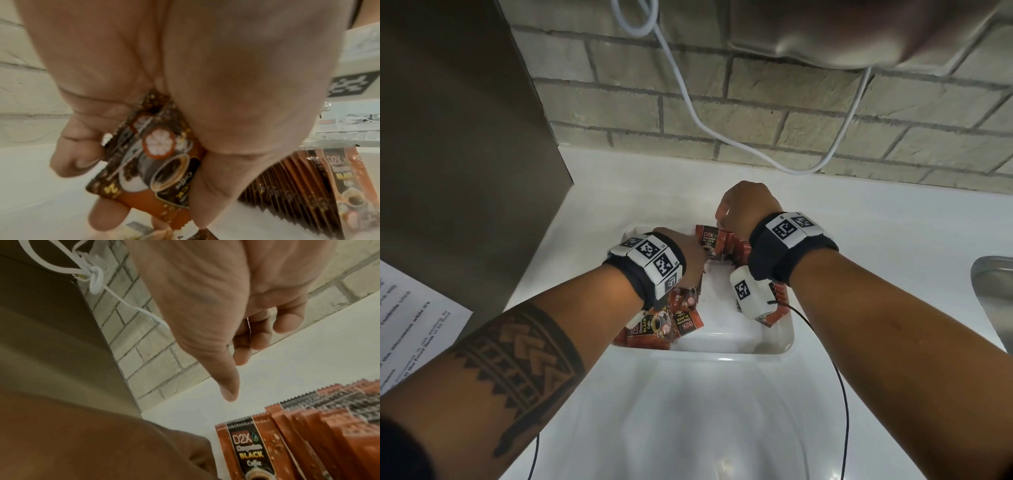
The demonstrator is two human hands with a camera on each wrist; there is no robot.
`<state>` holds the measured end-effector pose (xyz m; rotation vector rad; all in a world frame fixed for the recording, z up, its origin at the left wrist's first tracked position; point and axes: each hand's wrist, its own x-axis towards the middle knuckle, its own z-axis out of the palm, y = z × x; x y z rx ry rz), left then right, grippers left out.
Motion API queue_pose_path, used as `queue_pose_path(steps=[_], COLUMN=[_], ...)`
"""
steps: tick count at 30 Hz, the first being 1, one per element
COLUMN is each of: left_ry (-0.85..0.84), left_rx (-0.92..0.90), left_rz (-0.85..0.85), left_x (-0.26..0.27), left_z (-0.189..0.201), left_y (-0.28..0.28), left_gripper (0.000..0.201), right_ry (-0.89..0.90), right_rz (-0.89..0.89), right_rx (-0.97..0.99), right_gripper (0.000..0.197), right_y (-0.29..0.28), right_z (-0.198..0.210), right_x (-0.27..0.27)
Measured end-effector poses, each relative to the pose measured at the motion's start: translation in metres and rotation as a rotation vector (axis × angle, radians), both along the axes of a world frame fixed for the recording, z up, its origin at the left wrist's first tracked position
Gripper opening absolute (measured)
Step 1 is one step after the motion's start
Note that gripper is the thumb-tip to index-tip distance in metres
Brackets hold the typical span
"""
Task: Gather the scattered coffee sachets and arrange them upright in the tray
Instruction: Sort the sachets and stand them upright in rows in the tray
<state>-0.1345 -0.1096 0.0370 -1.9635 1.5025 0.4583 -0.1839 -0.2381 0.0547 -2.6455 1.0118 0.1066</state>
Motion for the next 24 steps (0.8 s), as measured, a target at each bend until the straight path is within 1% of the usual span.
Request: queue_pose_path(steps=[3, 5, 8, 13, 15, 17, 19, 20, 21, 22, 24], left_ry=[0.015, 0.038, 0.08, 0.168, 0.234, 0.302, 0.362, 0.396, 0.449, 0.541, 0.813], left_rx=[0.022, 0.007, -0.017, -0.13, -0.202, -0.29, -0.415, -0.482, -0.546, -0.606, -0.722], left_rz=[-0.006, 0.047, 0.101, 0.155, 0.218, 0.263, 0.338, 0.383, 0.43, 0.488, 0.618], left_x=[-0.001, -0.002, -0.004, -0.001, 0.004, 0.011, 0.019, 0.024, 0.028, 0.031, 0.03], left_z=[-0.001, 0.001, 0.006, 0.015, 0.021, 0.028, 0.035, 0.038, 0.041, 0.043, 0.046], left_y=[0.003, 0.006, 0.011, 0.021, 0.027, 0.031, 0.035, 0.037, 0.038, 0.04, 0.043], left_gripper=[0.039, 0.041, 0.049, 0.054, 0.05, 0.038, 0.027, 0.025, 0.023, 0.023, 0.022], right_ry=[-0.02, -0.028, -0.036, -0.046, -0.04, -0.045, -0.095, -0.143, -0.197, -0.239, -0.315], right_rz=[0.013, 0.035, 0.042, 0.081, 0.083, 0.099, 0.116, 0.132, 0.164, 0.202, 0.239], right_rx=[0.006, 0.009, 0.018, 0.012, 0.023, 0.016, 0.048, 0.102, 0.176, 0.254, 0.395], right_gripper=[0.016, 0.017, 0.016, 0.017, 0.021, 0.022, 0.019, 0.016, 0.014, 0.016, 0.024], right_y=[0.001, 0.002, 0.005, 0.008, 0.01, 0.01, 0.01, 0.012, 0.014, 0.018, 0.024], right_z=[0.005, 0.007, 0.011, 0.02, 0.024, 0.026, 0.029, 0.03, 0.031, 0.032, 0.033], right_x=[-0.006, -0.008, -0.01, -0.017, -0.021, -0.025, -0.029, -0.031, -0.034, -0.036, -0.036])
